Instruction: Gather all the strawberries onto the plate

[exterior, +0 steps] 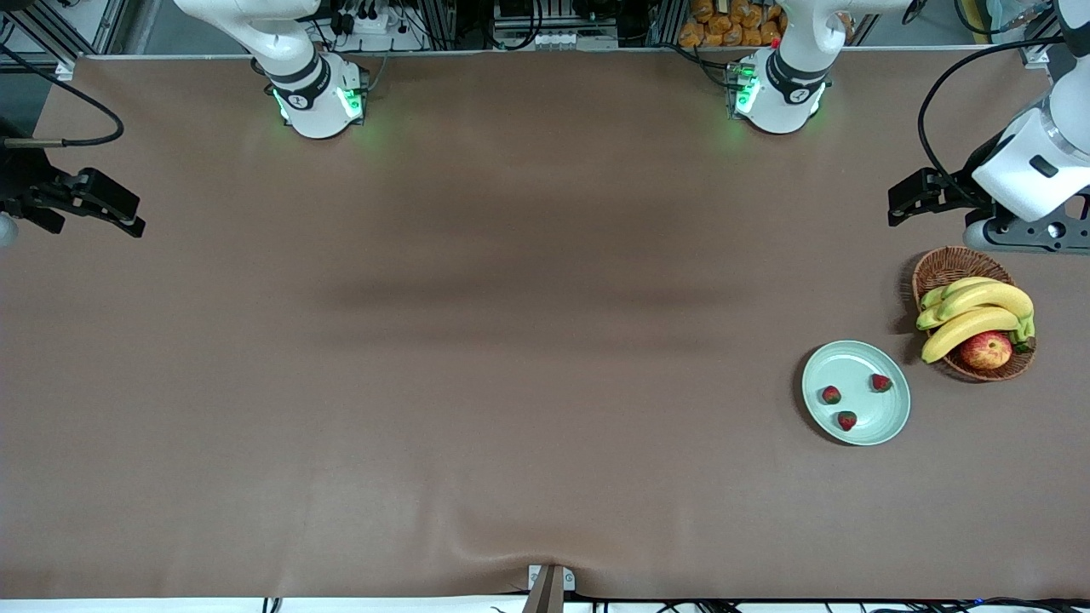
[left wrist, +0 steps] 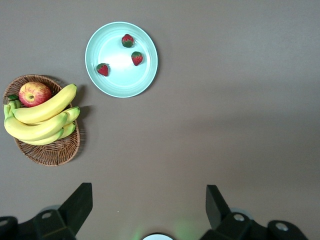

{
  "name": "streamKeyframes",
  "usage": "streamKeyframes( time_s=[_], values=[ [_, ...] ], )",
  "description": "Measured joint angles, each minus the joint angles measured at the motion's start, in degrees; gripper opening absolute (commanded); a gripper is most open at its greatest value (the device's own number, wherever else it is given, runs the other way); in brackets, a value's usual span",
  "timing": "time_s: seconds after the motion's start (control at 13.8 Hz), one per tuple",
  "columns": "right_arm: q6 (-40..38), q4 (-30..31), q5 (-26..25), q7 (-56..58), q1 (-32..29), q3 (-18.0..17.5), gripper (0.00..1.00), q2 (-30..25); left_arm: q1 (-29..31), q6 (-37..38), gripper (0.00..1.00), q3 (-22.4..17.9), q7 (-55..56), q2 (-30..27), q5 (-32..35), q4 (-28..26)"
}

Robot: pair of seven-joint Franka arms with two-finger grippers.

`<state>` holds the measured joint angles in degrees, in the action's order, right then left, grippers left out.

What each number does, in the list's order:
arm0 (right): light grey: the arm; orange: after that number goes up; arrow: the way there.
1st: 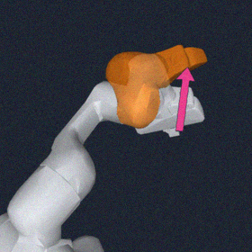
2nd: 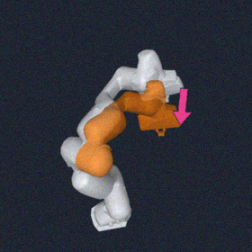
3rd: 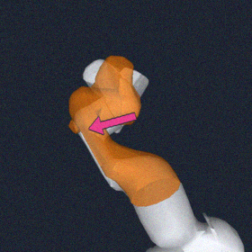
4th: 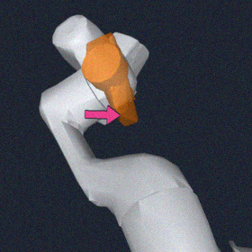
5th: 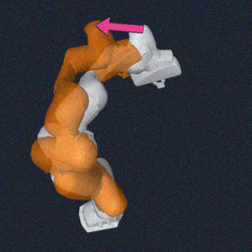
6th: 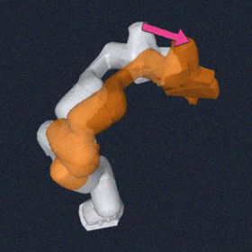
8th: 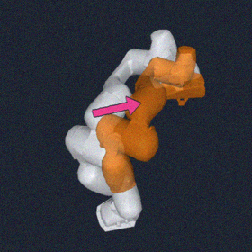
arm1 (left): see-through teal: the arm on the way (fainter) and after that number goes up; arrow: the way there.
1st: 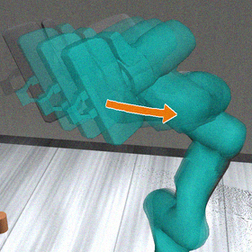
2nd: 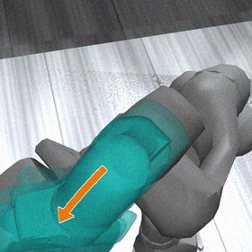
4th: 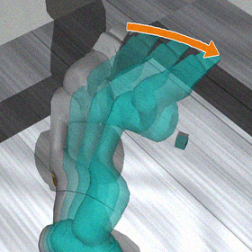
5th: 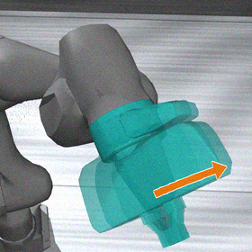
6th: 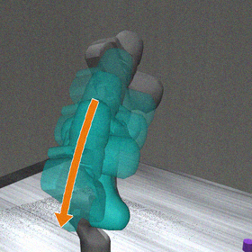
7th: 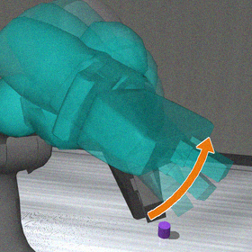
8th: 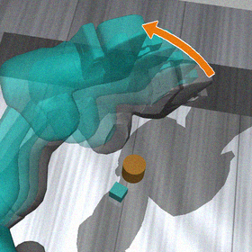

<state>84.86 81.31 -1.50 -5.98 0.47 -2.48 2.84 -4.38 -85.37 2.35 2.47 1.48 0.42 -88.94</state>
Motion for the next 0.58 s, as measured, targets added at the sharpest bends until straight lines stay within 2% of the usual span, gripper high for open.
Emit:
streamKeyframes(
  time_s=[0.58],
  values=[
    [-0.35, 0.0, 0.04, -0.07, -1.48, 0.1, 1.0, 0.2, 0.05, 0.23, 1.0, -0.01, 0.0, 0.0, 0.0, 0.06]
  ],
)
